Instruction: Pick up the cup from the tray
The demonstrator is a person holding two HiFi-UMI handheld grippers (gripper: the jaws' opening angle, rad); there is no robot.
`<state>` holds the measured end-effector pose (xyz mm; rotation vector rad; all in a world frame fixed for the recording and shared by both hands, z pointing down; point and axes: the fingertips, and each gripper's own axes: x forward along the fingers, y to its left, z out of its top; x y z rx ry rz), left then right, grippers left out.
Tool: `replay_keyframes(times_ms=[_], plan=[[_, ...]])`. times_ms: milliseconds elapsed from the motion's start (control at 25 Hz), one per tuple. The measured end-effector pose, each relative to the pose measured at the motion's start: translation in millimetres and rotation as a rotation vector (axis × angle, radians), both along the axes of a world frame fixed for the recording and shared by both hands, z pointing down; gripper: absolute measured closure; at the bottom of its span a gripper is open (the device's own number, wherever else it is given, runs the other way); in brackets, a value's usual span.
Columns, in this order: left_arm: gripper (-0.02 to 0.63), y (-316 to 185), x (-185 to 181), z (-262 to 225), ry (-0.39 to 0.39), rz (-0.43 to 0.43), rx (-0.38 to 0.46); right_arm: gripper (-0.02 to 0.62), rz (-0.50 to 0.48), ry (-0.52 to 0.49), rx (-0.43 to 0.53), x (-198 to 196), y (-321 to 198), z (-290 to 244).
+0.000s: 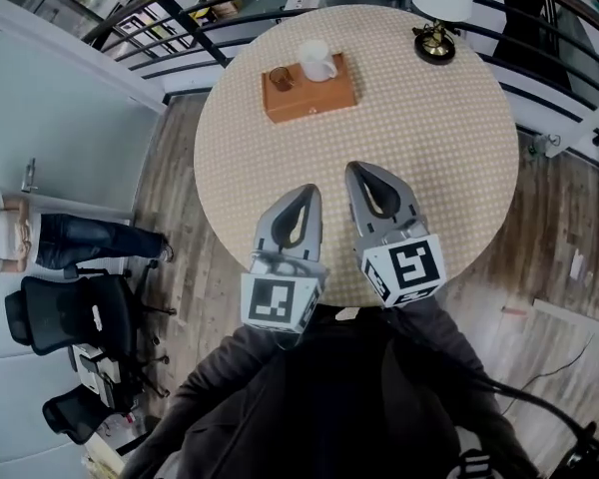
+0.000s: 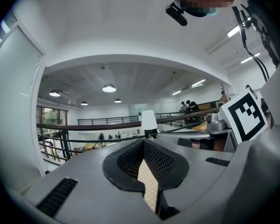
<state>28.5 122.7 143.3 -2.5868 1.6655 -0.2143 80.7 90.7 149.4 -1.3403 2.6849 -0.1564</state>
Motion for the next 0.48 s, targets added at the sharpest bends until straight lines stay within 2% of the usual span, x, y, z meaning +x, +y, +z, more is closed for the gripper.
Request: replay_keyframes(times_ms=[200,480], plan=[[0.603,-19.9,-20.4,4.5,0.032,-0.048,-0.006,0.588,0.0,0.041,-0.02,-8.5,-15.9,10.9],[0.603,-51.8,-36.6,6.7,0.105,-0.054,0.01,0.588,0.04,0.11,-0.046,-9.1,-38.9,21.9]])
